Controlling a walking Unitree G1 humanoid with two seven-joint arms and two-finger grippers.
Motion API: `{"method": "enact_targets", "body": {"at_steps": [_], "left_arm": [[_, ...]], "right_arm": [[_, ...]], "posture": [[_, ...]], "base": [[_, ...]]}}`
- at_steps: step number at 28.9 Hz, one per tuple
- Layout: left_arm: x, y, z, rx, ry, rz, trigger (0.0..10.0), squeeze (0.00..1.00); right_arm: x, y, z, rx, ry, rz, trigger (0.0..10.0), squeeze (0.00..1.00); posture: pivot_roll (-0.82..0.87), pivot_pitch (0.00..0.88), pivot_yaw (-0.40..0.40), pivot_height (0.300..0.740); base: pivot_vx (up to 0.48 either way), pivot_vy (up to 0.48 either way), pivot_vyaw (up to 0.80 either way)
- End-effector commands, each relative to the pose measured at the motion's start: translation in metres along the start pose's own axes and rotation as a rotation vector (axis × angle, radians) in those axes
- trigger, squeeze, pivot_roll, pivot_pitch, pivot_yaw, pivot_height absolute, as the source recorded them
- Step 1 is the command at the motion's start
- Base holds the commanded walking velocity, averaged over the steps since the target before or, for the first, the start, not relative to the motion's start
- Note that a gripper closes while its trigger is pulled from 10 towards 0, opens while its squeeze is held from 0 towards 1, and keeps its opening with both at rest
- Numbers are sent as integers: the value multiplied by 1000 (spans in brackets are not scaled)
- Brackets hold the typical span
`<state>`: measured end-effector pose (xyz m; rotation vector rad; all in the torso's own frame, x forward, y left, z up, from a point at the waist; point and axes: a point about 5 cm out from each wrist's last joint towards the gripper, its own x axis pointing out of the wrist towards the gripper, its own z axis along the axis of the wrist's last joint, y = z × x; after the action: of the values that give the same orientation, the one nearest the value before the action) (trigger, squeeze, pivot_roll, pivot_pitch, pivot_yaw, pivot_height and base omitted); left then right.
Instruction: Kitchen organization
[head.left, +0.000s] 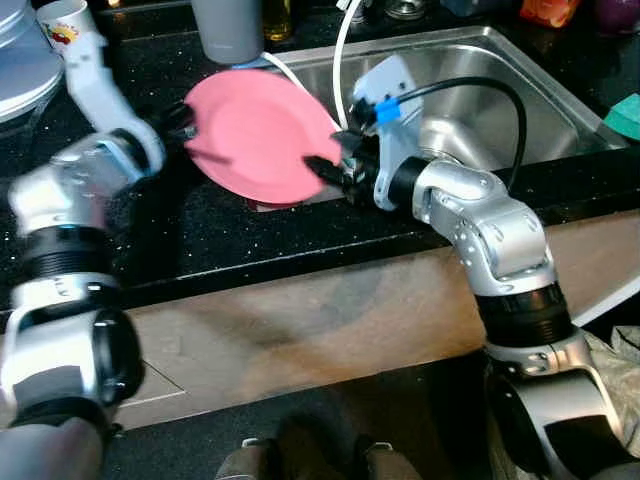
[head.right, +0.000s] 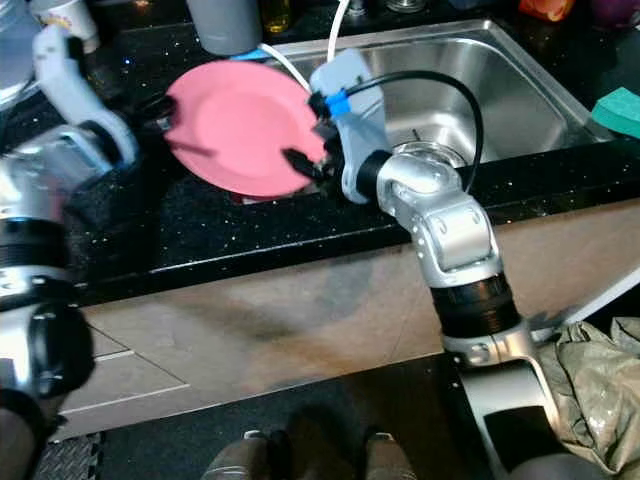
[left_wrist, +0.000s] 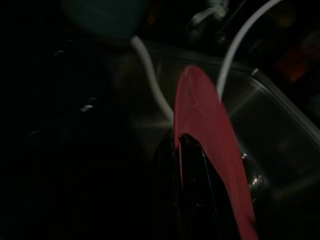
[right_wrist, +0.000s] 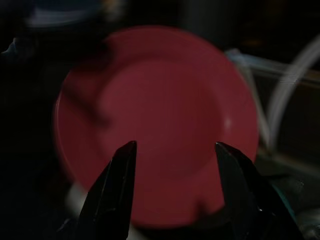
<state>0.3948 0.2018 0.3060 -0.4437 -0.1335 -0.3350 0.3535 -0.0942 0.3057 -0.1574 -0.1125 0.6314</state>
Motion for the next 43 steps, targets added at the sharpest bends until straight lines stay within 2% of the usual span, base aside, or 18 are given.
{"method": "enact_targets", "body": {"at_steps": [1,3,4,5,10,16,17,19,20,25,27,34,36,39,40,41,43], "left_arm": [[-3,-2,6,-1,-72,-15,0,0],[-1,-9,6,-5,-115,-49,0,0],[-1,-11,7,6,-133,-58,0,0],[-2,-13,8,6,-148,-72,0,0],[-5,-14,13,-8,-197,-89,0,0],[-10,-13,19,-96,-242,-133,0,0],[-12,-10,20,-154,-240,-136,0,0],[-13,-8,22,-183,-253,-138,0,0],[-15,-5,24,-239,-250,-144,0,0],[-17,-5,27,-236,-261,-155,0,0],[-18,-4,28,-276,-268,-159,0,0],[-19,-5,28,-334,-261,-177,0,0],[-19,-7,27,-390,-261,-195,0,0],[-19,-9,25,-403,-241,-204,0,0],[-18,-12,20,-408,-204,-220,0,0],[-18,-12,20,-408,-204,-220,0,0],[-17,-16,16,-398,-180,-235,0,0]], "right_arm": [[0,-7,6,49,-46,-62,10000,0],[-1,-15,13,134,-104,-134,10000,0],[-2,-18,15,169,-125,-157,10000,357],[-3,-23,17,207,-146,-185,10000,1000],[-6,-31,18,277,-170,-218,10000,1000],[-5,-30,17,377,-181,-182,10000,1000],[-4,-29,17,384,-177,-186,10000,0],[-4,-28,16,390,-170,-185,10000,0],[-3,-27,15,409,-167,-181,10000,0],[-2,-25,16,455,-171,-160,10000,0],[-2,-23,16,461,-168,-153,10000,0],[-1,-21,19,508,-179,-128,10000,0],[-1,-17,20,574,-192,-90,10000,0],[0,-15,21,613,-201,-76,10000,0],[0,-12,23,697,-220,-37,10000,0],[0,-12,23,697,-220,-37,10000,0],[1,-9,25,763,-235,0,10000,0]], "posture": [[28,210,43,740],[24,212,46,740],[23,213,47,740],[23,213,48,740],[23,213,48,740],[27,215,47,740],[27,215,47,740],[27,216,47,740],[29,216,46,740],[30,213,44,740],[30,210,43,740],[27,204,40,740],[26,202,40,740],[26,202,40,740],[26,199,40,740],[26,199,40,740],[27,197,39,740]], "base": [[0,0,0],[0,0,0],[0,0,0],[0,0,0],[0,0,0],[0,0,0],[0,0,0],[0,0,0],[0,0,0],[0,0,0],[0,0,0],[0,0,0],[0,0,0],[0,0,0],[0,0,0],[0,0,0],[0,0,0]]}}
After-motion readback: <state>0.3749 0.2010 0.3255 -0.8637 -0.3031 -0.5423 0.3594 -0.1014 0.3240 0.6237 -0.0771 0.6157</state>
